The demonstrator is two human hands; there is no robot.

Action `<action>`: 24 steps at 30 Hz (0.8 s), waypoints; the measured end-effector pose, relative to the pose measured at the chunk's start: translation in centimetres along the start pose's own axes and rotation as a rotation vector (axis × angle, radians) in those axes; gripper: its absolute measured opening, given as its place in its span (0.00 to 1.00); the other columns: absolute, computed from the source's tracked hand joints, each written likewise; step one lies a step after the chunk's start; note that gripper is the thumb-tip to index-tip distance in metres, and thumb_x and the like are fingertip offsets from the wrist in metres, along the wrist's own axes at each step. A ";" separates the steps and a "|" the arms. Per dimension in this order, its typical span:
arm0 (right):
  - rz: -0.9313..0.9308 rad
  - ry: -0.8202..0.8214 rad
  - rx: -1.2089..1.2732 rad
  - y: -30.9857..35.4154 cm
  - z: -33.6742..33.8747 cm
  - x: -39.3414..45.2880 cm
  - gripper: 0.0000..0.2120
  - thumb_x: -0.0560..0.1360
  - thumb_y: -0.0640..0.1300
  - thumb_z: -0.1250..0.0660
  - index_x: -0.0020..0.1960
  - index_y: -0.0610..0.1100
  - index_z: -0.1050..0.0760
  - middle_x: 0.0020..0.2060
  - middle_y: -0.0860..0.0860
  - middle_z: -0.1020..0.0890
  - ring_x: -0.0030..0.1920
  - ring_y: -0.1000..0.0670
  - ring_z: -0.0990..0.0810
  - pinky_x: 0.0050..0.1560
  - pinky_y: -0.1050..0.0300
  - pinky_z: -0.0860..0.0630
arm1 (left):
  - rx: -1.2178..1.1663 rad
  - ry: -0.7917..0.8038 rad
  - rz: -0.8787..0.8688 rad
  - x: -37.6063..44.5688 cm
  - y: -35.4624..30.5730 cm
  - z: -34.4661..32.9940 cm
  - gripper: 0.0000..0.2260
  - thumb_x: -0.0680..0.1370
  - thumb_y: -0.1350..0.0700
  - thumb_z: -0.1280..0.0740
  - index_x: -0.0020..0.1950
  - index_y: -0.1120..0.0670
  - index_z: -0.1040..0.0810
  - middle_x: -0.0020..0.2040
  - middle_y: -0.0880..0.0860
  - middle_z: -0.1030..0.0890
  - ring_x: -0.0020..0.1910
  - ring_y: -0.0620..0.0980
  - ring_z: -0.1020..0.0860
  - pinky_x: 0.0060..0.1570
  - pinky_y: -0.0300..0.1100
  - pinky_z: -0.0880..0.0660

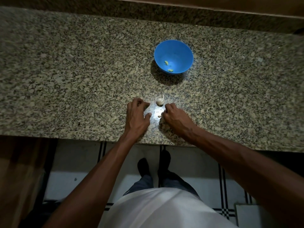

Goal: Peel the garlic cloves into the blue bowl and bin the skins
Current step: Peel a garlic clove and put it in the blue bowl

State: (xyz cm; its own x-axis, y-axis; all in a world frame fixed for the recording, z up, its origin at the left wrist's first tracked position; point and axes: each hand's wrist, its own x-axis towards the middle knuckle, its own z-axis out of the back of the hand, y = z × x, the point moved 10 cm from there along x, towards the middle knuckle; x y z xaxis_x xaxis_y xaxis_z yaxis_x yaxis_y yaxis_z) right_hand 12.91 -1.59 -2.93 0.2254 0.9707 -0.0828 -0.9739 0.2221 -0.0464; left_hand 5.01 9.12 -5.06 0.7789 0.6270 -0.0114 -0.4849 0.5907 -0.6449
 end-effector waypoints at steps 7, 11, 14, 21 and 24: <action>-0.007 0.096 -0.029 0.1 -0.5 0.2 0.05 0.78 0.33 0.31 0.52 0.35 0.19 0.55 0.38 0.22 0.54 0.41 0.23 0.39 0.49 0.20 | -0.016 -0.002 0.008 0.0 0.0 0.0 0.15 0.78 0.56 0.29 0.65 0.56 0.21 0.65 0.54 0.29 0.65 0.53 0.35 0.61 0.45 0.32; 0.004 0.141 -0.070 0.4 -0.5 0.3 0.07 0.81 0.34 0.34 0.56 0.36 0.20 0.58 0.39 0.24 0.56 0.41 0.24 0.43 0.49 0.19 | -0.021 0.007 0.021 0.1 -0.1 0.0 0.15 0.78 0.56 0.29 0.65 0.55 0.21 0.65 0.53 0.29 0.66 0.53 0.35 0.63 0.47 0.30; 0.011 0.165 -0.112 0.8 -0.5 0.3 0.08 0.83 0.36 0.36 0.58 0.37 0.20 0.59 0.40 0.24 0.57 0.43 0.24 0.43 0.52 0.20 | -0.012 0.013 0.037 0.1 -0.1 0.0 0.15 0.79 0.55 0.29 0.65 0.55 0.21 0.66 0.53 0.29 0.67 0.53 0.35 0.63 0.49 0.28; 0.039 0.151 -0.134 1.1 -0.6 0.0 0.07 0.82 0.38 0.34 0.55 0.38 0.19 0.57 0.40 0.22 0.53 0.45 0.23 0.39 0.54 0.24 | 0.017 0.029 0.047 0.0 -0.6 0.1 0.15 0.79 0.56 0.29 0.65 0.56 0.21 0.66 0.54 0.30 0.67 0.55 0.35 0.63 0.51 0.28; 0.008 0.105 0.064 0.1 0.3 0.1 0.06 0.81 0.37 0.32 0.53 0.37 0.18 0.55 0.40 0.22 0.52 0.43 0.23 0.41 0.49 0.19 | 0.023 0.038 0.045 -0.1 -0.6 0.1 0.15 0.79 0.56 0.29 0.65 0.56 0.21 0.66 0.54 0.30 0.66 0.55 0.35 0.63 0.51 0.28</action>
State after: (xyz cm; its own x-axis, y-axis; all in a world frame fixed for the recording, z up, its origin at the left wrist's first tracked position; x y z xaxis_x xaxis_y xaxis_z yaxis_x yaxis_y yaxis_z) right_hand 12.80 -1.39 -2.68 0.2158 0.9584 -0.1868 -0.9746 0.2230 0.0185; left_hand 5.19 8.81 -4.59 0.7702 0.6340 -0.0694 -0.5286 0.5738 -0.6256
